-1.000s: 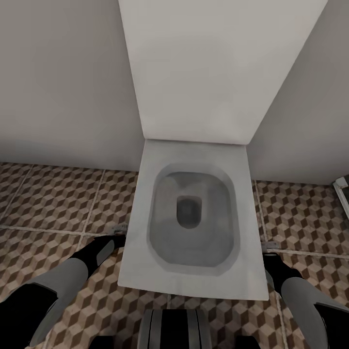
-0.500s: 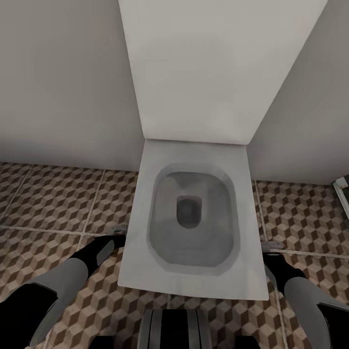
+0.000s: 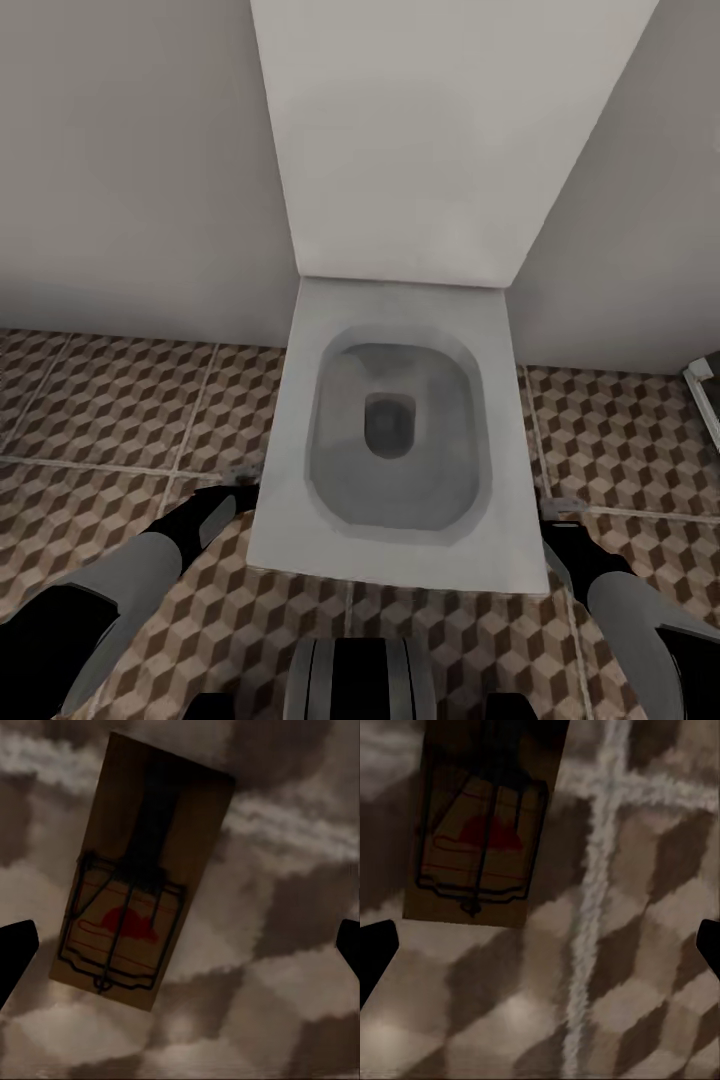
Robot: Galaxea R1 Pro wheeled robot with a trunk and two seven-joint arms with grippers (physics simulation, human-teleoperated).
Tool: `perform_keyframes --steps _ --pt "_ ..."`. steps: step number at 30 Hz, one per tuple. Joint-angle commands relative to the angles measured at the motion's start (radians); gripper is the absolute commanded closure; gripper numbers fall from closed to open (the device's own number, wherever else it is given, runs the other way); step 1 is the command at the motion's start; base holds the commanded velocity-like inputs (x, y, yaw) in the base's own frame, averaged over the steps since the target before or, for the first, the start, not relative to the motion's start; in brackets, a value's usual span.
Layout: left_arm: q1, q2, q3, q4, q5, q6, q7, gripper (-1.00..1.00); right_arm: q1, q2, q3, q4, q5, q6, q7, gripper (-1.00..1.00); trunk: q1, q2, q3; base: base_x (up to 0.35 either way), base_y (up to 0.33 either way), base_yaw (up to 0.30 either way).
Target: Take the four mousetraps from the cabinet in the bathroom and place them on the bathroom floor. Make sure all four end up on the same floor surface, and ensure that at least two of them are either under or directly next to the same bathroom sink.
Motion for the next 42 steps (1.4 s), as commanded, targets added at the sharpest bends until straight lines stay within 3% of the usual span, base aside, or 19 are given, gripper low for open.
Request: perform_keyframes --steps 1,42 --pt "0.000 0.001 -0.008 -0.003 0.011 0.005 0.007 -1.00 0.000 0.000 -0.006 -0.002 0.010 0.006 0.000 -1.00 -0.001 0.000 0.000 -0.255 0.000 0.000" --pt "0.000 0.000 -0.009 -0.003 0.011 0.007 0.007 -1.00 0.000 0.000 -0.006 -0.003 0.010 0.006 0.000 -1.00 -0.001 0.000 0.000 -0.116 0.000 0.000"
